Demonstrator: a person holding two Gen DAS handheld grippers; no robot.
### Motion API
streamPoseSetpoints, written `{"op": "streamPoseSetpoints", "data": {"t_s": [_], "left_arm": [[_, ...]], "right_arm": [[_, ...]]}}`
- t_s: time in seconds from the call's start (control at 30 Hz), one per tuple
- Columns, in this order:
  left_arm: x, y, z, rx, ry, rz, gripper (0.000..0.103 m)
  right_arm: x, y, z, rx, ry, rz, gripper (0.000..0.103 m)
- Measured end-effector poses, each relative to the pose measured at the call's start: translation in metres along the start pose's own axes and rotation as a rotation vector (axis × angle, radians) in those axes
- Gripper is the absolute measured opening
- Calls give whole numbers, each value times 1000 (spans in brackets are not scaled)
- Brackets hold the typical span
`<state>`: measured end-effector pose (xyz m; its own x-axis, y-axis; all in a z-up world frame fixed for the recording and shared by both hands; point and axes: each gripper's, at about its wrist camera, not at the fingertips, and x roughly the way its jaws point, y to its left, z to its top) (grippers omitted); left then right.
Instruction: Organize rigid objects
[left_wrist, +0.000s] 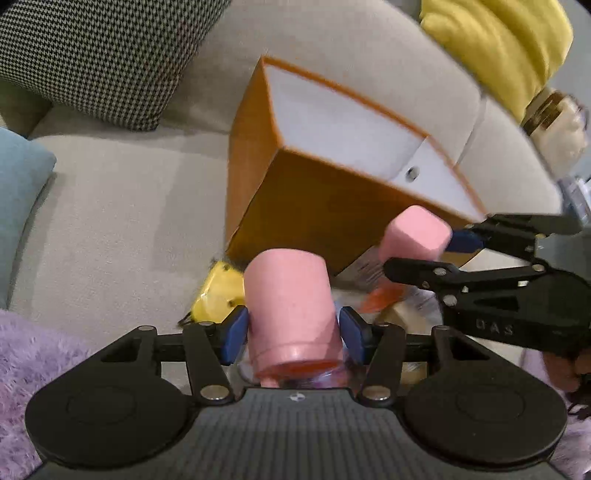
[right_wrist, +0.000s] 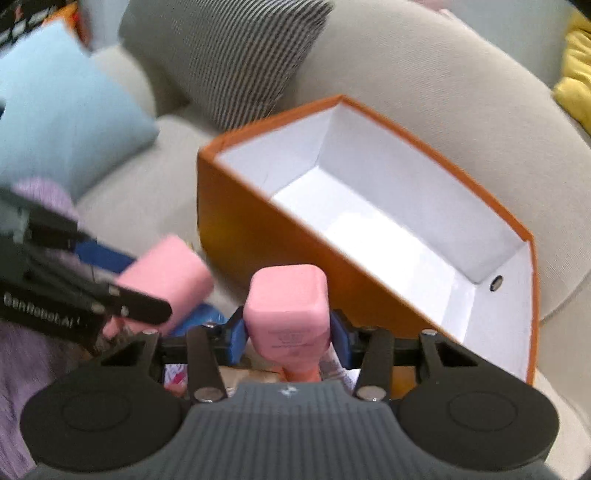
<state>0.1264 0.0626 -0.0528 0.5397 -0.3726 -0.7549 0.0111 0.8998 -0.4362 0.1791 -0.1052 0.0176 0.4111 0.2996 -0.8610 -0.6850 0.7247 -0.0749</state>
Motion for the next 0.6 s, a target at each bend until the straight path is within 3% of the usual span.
{"op": "streamPoseSetpoints", "data": {"t_s": [0.27,0.3,0.37,0.4,0.6], "left_arm": [[-36,-6,20,-22,-113,-35,55],[-39,-8,25,-15,-126,-37,40],[-40,-13,36,0,-134,-53,2],[-41,-14,40,4,-137,-64,10],[-35,-21,50,39,-100,-61,10]], "right_arm": [[-30,-9,17,150,-78,37,45],[-31,-10,17,162,-87,39,45],[-37,-14,22,190,-110,40,45],[-40,-17,26,202,-123,42,45],[-33,-13,35,200,-111,33,45]]}}
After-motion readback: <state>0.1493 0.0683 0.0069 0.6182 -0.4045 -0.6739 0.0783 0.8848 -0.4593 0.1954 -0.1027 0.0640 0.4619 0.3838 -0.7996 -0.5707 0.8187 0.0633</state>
